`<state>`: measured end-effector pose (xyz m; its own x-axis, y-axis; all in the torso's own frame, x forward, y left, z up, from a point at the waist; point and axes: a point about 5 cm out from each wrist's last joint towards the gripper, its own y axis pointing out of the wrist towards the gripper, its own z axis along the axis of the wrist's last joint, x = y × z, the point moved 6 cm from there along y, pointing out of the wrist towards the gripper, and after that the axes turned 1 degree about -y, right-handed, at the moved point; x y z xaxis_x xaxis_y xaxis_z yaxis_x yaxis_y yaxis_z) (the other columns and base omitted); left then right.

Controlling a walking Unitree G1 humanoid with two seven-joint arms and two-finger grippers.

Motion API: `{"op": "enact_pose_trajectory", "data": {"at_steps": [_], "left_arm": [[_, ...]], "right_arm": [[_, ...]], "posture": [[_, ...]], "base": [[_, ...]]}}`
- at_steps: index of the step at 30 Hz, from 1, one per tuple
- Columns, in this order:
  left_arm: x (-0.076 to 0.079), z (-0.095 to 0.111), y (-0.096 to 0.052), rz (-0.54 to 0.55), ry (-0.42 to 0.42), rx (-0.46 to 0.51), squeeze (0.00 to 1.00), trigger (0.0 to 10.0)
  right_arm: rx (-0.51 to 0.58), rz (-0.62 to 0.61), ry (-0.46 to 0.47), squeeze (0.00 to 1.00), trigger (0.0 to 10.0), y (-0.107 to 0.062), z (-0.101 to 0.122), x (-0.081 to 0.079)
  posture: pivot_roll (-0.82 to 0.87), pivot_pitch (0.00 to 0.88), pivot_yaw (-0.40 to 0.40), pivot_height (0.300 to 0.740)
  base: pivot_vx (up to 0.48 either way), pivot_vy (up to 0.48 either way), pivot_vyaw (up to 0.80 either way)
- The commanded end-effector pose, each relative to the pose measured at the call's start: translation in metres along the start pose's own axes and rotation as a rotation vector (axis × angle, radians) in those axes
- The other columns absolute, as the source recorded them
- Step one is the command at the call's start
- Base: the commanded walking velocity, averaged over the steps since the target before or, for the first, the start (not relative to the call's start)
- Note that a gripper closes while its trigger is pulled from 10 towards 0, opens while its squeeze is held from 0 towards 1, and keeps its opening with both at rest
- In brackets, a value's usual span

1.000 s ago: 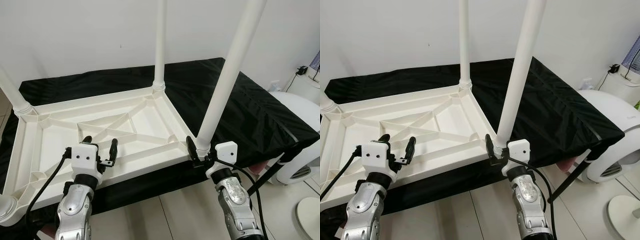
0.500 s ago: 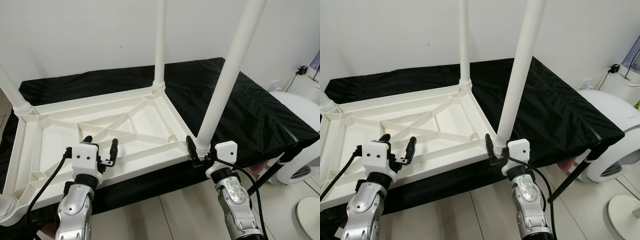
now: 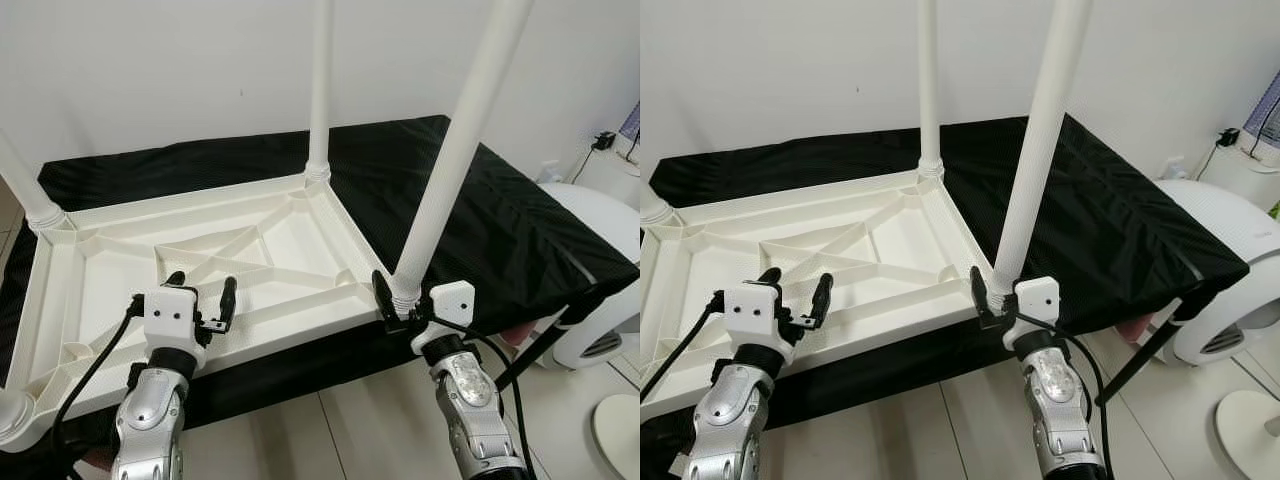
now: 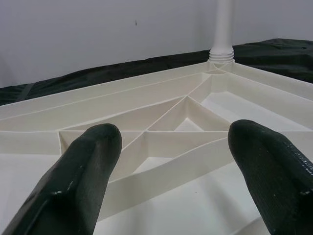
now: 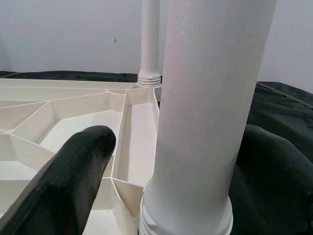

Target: Building children table

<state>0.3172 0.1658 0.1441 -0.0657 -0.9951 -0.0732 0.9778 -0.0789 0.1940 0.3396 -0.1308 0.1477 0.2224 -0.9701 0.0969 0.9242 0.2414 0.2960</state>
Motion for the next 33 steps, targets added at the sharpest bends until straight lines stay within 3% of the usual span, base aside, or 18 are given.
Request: {"op": "enact_pose_trajectory", "data": {"at_steps": [1, 33], "left_arm": [[-0.0065, 0.0004, -0.0004, 0.173, -0.060, 0.009, 0.00, 10.0], [0.0021, 0.0025, -0.0011, 0.130, -0.055, 0.014, 0.00, 10.0]], "right_arm": [[-0.008, 0.008, 0.000, 0.00, 10.0, 0.0004, -0.0015, -0.0015], [-0.012, -0.030, -0.001, 0.00, 10.0, -0.0009, -0.0014, 0.0061]], "posture": [[-0.03, 0.018, 0.007, 0.740], [-0.04, 0.029, 0.008, 0.740]], "base": [[0.000, 0.000, 0.00], [0.000, 0.000, 0.00]]}}
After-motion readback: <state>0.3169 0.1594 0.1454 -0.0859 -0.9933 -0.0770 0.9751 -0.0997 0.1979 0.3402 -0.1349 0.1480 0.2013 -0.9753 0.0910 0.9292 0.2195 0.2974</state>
